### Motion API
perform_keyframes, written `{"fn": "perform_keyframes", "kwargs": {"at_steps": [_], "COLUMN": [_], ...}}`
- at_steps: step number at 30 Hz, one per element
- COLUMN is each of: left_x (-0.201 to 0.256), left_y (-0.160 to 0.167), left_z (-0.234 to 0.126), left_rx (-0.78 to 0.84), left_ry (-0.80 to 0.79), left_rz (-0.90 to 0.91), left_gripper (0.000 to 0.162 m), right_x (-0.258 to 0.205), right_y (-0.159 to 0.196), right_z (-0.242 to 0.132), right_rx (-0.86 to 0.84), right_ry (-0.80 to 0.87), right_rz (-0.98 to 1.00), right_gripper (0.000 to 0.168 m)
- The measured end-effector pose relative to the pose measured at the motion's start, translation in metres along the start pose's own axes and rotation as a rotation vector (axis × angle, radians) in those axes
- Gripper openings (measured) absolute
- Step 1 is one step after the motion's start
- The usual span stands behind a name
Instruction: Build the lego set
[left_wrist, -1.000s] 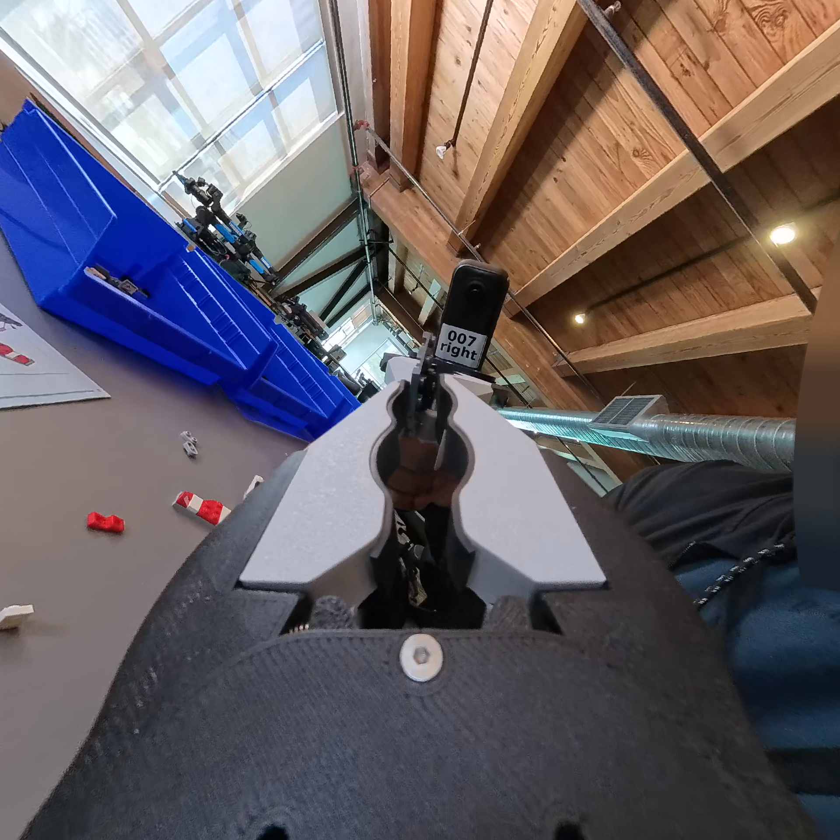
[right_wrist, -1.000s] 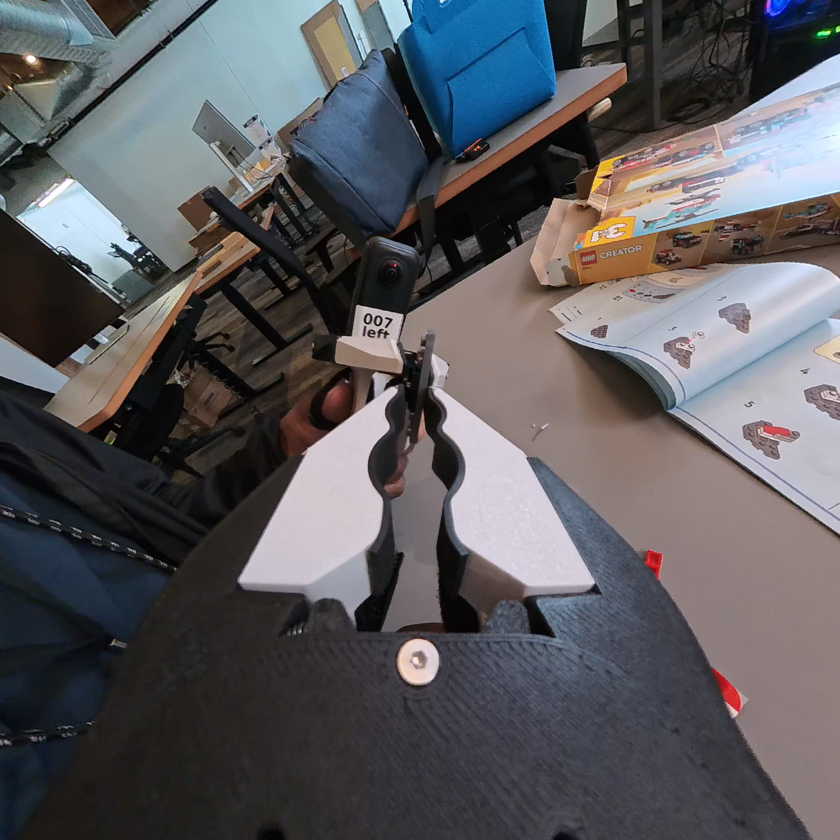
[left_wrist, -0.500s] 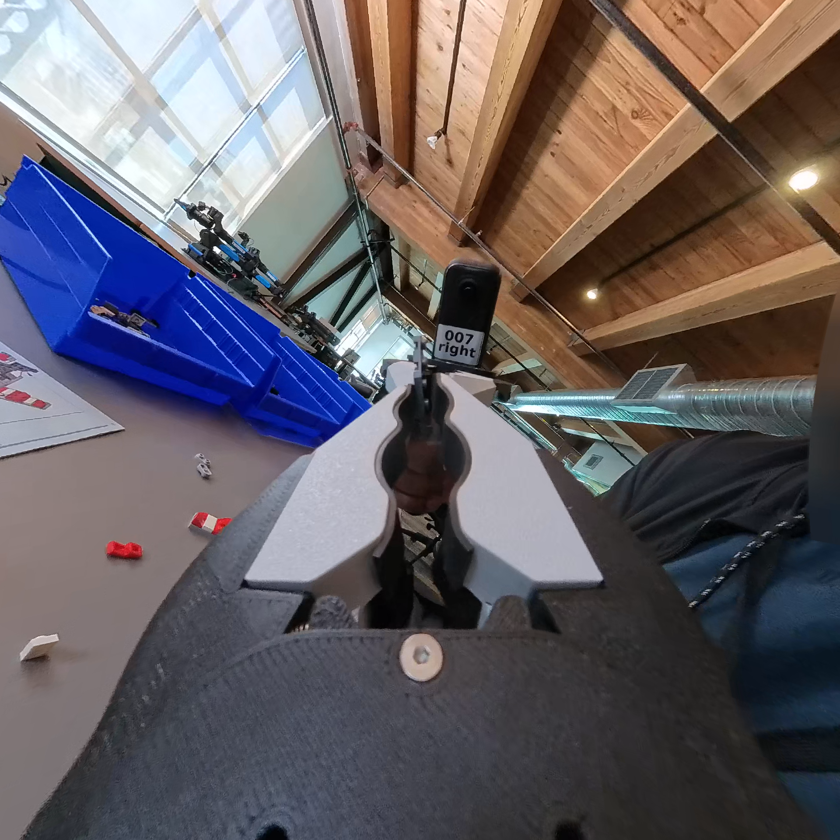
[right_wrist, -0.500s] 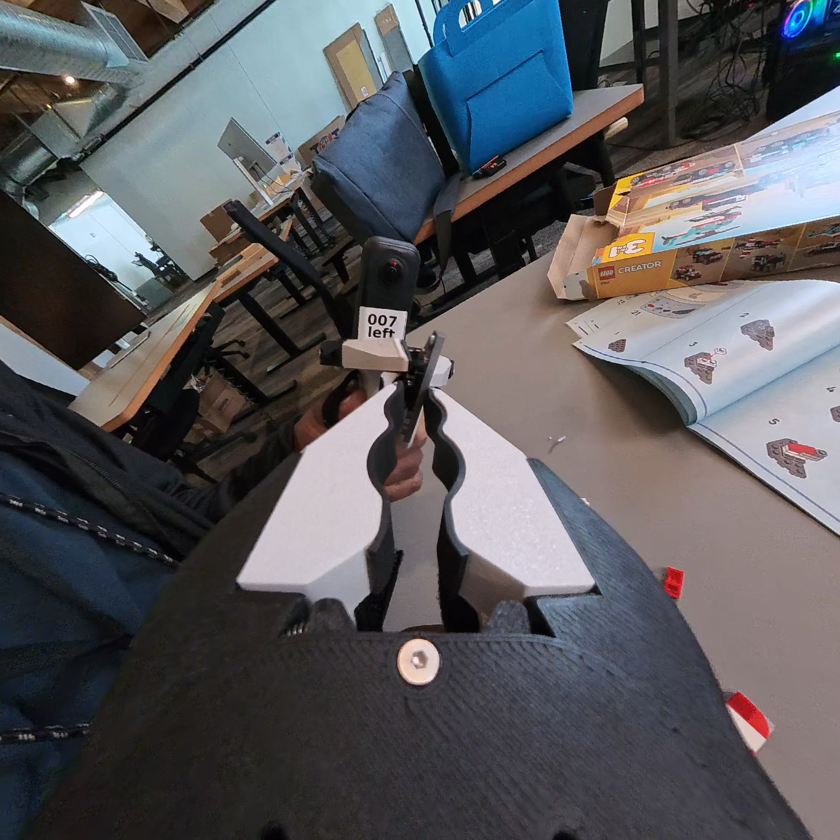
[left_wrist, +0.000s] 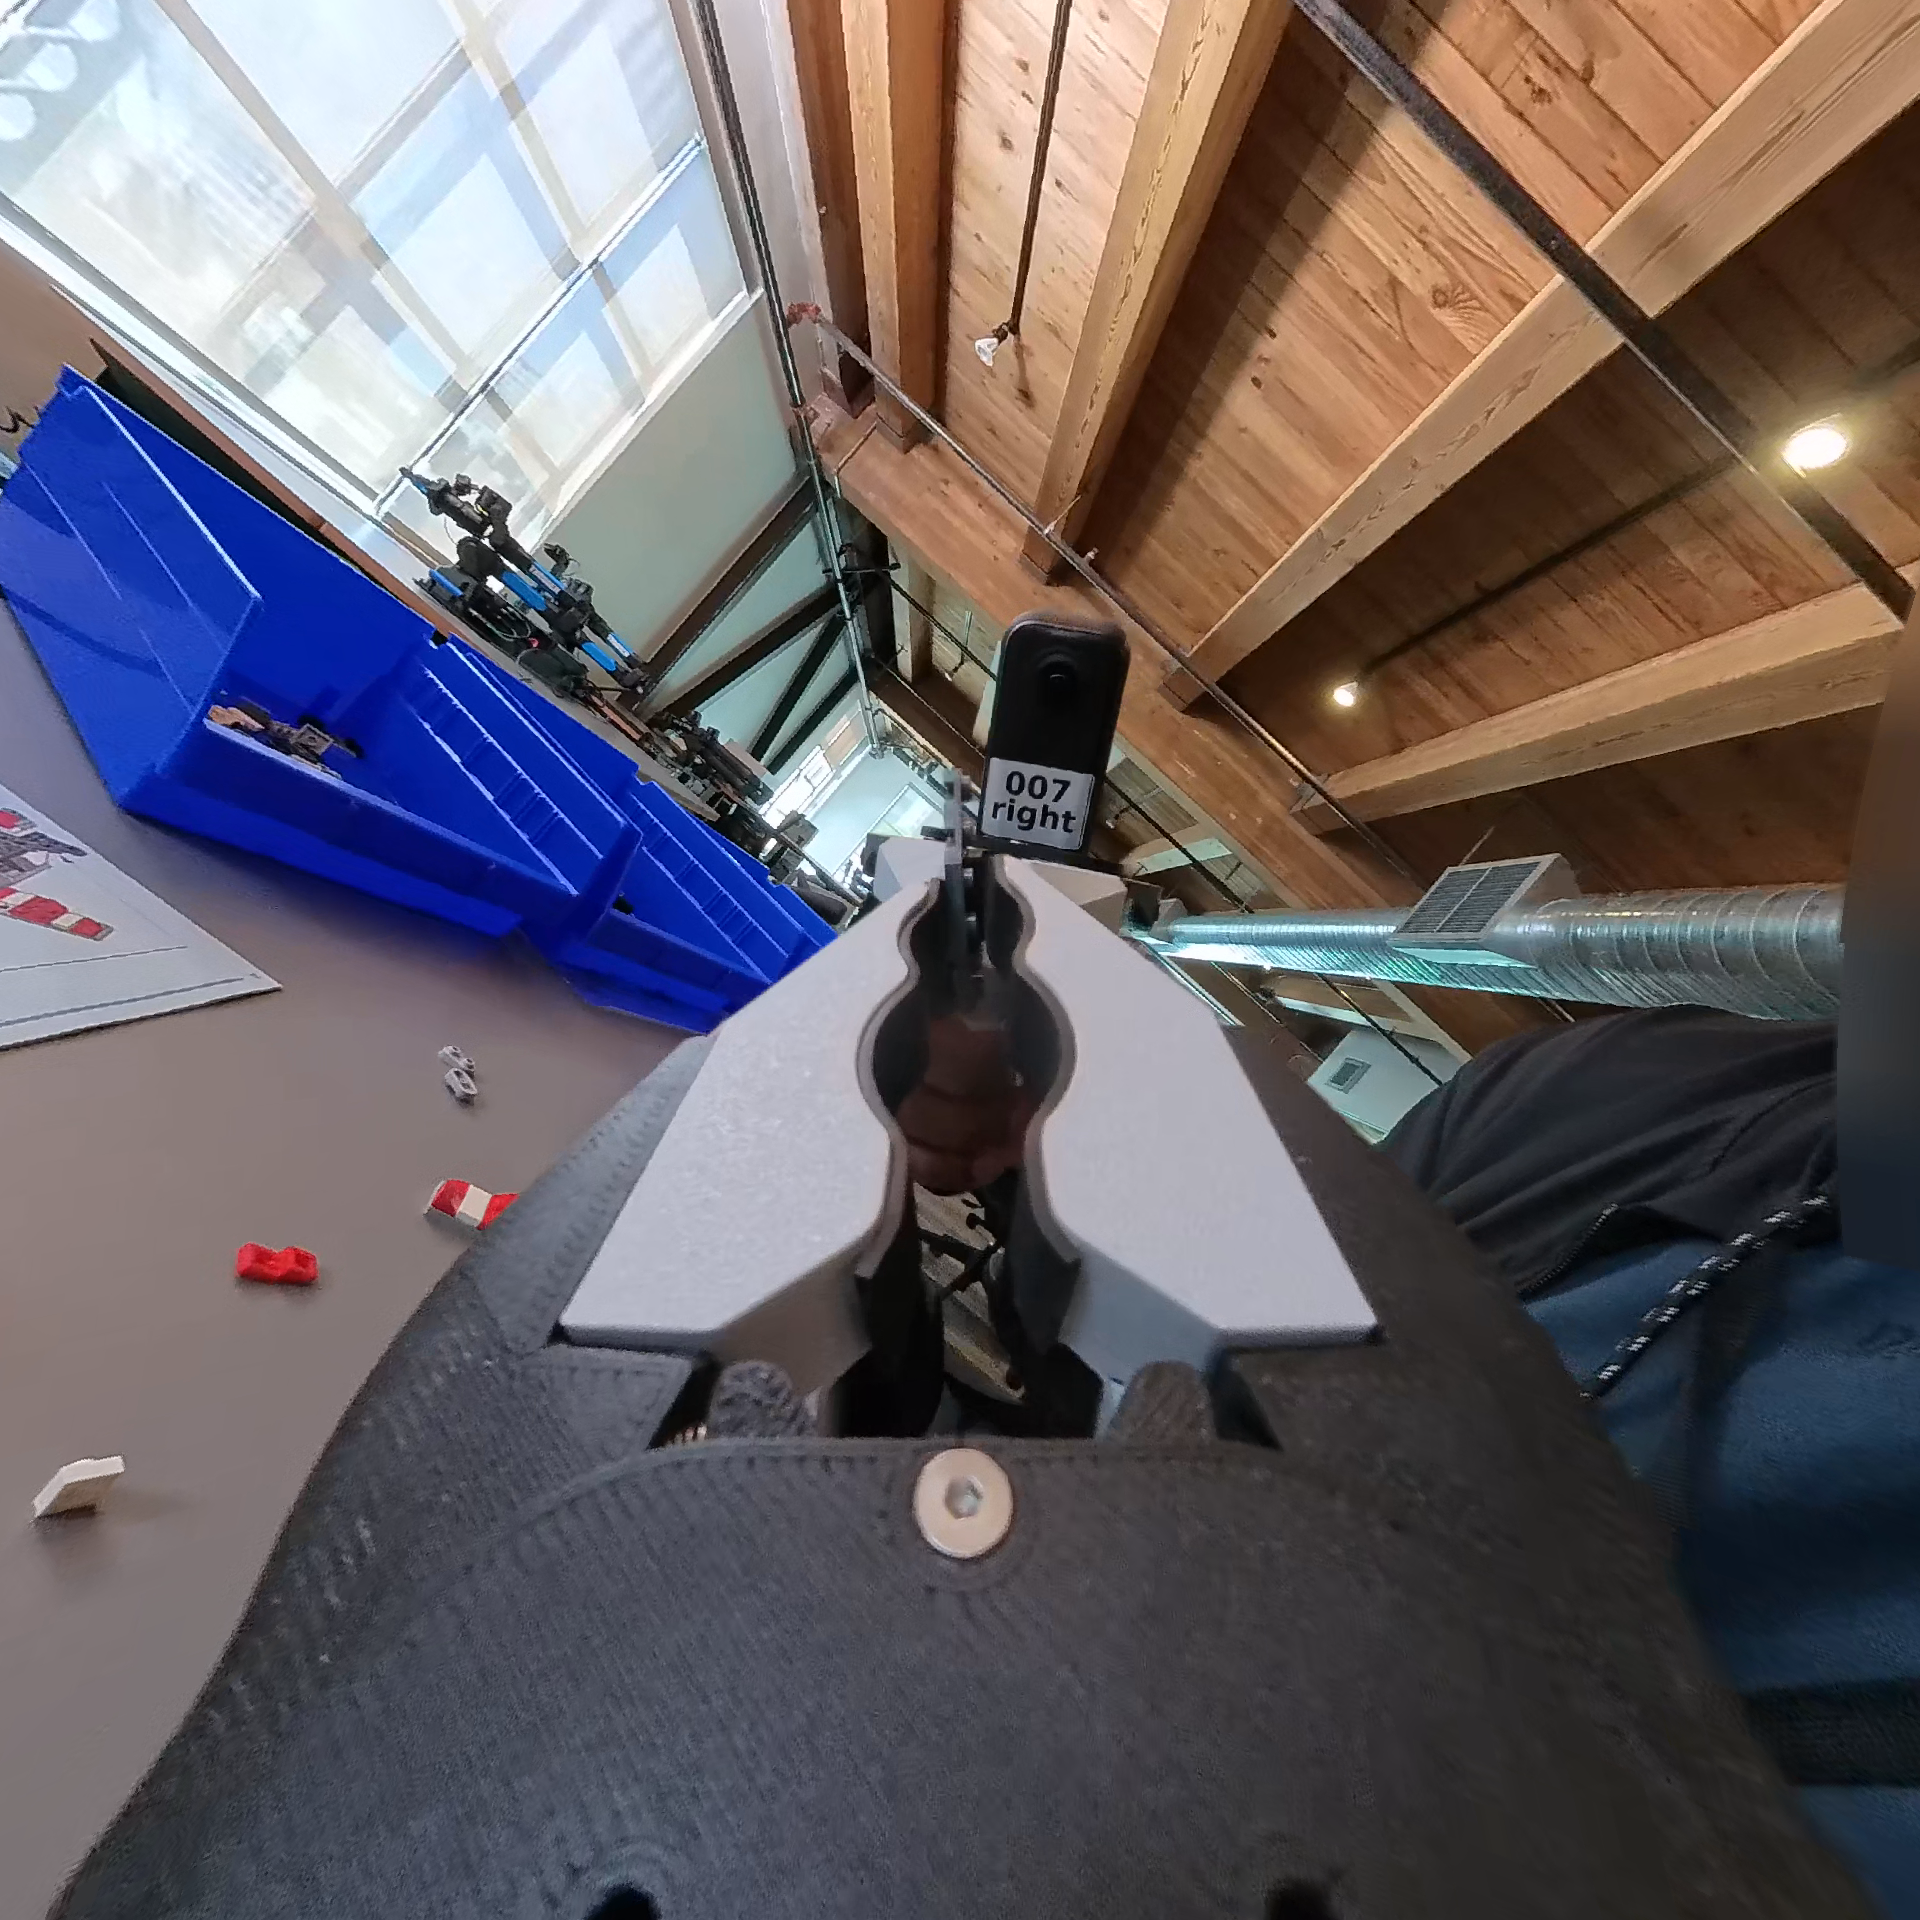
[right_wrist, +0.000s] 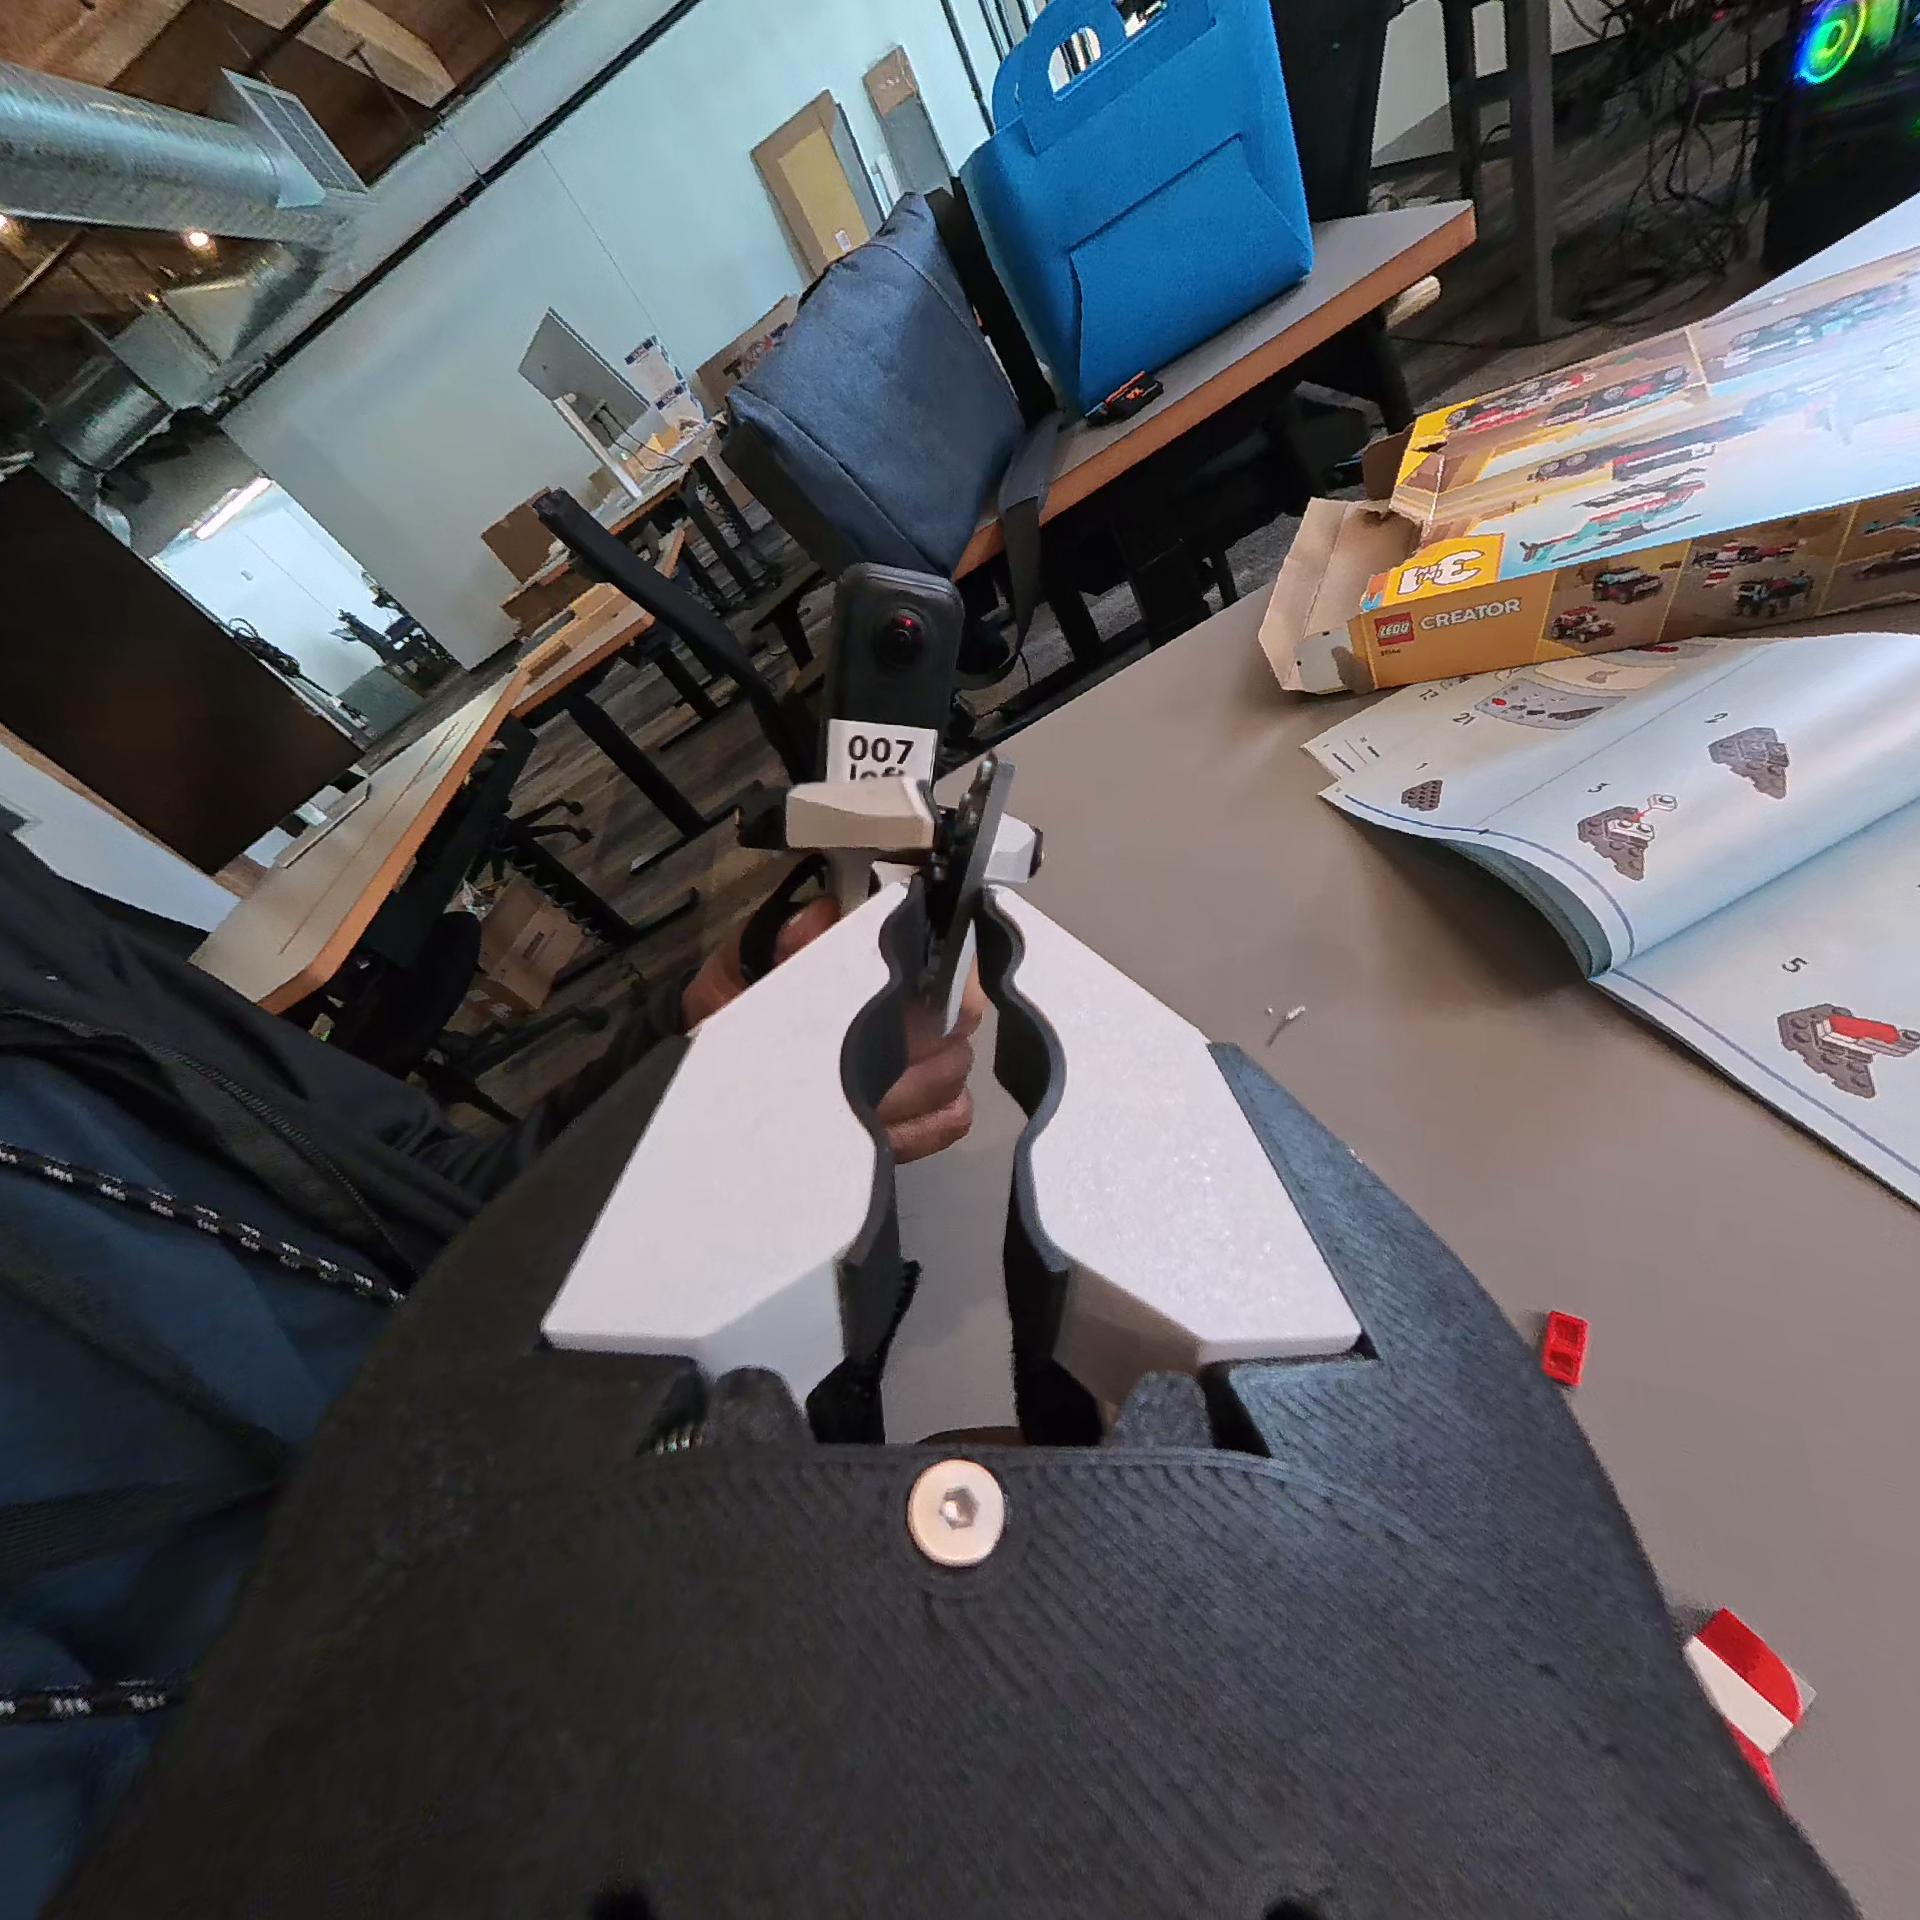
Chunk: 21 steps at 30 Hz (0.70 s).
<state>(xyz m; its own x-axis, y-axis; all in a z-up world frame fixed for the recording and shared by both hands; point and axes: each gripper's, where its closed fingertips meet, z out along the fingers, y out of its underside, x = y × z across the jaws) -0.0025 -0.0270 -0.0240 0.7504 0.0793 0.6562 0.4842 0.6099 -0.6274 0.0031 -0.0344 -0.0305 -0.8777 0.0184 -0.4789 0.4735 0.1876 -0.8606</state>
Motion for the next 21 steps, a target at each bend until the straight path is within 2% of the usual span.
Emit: {"fn": "perform_keyframes", "kwargs": {"at_steps": [7, 11, 21], "left_x": [0.0002, 0.0022, -0.0029], "left_y": [-0.0051, -0.005, -0.003], "left_z": [-0.0035, -0.0035, -0.0044], "left_rx": [0.028, 0.037, 0.033], "left_ry": [0.014, 0.061, 0.058], "left_rz": [-0.014, -0.09, -0.153], "left_gripper": [0.005, 0.007, 0.024], "right_x": [-0.0013, -0.0011, -0.0035], "right_y": [0.0001, 0.0007, 0.0005], "right_z": [0.0012, 0.0006, 0.0005], "right_rx": [0.021, 0.031, 0.044], "right_ry": [-0.038, -0.06, -0.089], "right_rz": [0.044, 0.071, 0.09], "right_gripper": [0.006, 0.005, 0.005]}}
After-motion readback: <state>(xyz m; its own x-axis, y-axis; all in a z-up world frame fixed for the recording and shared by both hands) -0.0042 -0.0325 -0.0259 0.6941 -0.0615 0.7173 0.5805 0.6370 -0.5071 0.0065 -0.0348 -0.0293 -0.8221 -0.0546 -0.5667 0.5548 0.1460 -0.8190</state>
